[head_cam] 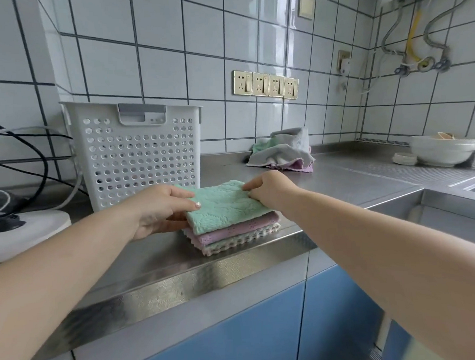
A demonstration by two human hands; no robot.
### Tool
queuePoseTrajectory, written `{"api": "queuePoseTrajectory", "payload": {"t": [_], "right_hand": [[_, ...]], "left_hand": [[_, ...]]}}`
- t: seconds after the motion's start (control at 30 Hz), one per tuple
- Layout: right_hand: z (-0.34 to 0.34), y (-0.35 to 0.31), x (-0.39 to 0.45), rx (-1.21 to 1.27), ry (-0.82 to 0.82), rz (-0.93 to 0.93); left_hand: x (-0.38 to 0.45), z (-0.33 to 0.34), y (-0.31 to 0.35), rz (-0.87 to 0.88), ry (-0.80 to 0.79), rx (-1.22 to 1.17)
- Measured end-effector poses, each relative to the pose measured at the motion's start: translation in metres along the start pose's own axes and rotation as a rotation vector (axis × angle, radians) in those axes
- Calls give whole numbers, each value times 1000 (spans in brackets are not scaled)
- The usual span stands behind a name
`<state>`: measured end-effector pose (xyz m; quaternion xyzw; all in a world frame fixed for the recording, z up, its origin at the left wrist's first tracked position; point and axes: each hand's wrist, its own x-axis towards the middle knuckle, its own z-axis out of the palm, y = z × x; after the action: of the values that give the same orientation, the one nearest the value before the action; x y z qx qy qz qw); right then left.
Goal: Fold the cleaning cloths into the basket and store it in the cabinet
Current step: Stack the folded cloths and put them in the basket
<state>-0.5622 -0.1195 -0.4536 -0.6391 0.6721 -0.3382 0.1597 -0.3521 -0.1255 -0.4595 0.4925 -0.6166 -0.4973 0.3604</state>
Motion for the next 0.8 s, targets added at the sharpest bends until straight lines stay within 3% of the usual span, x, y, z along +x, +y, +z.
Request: {"api": "queuePoseTrajectory", "payload": {"t": [0.17,0.27,0.37,0.53,0.67,0.8], "right_hand": [[-3,-1,-2,-66,13,5],[-7,-9,1,-189,89,-71],[-4,-26,-4,-209,116,-244],[17,-37,-17,-384,-93,-435],[22,-18,-16,-526,-254,-358],[20,-3,-11,-513,-300,-331]], "left_hand": [[-2,1,-5,39,-11,182],[4,-9,1,190,187,747],[4,-5,13,382,298,826],[8,23,14,359,136,955],[13,32,-1,225,-8,1087],[8,29,-7,150,-67,1173]]}}
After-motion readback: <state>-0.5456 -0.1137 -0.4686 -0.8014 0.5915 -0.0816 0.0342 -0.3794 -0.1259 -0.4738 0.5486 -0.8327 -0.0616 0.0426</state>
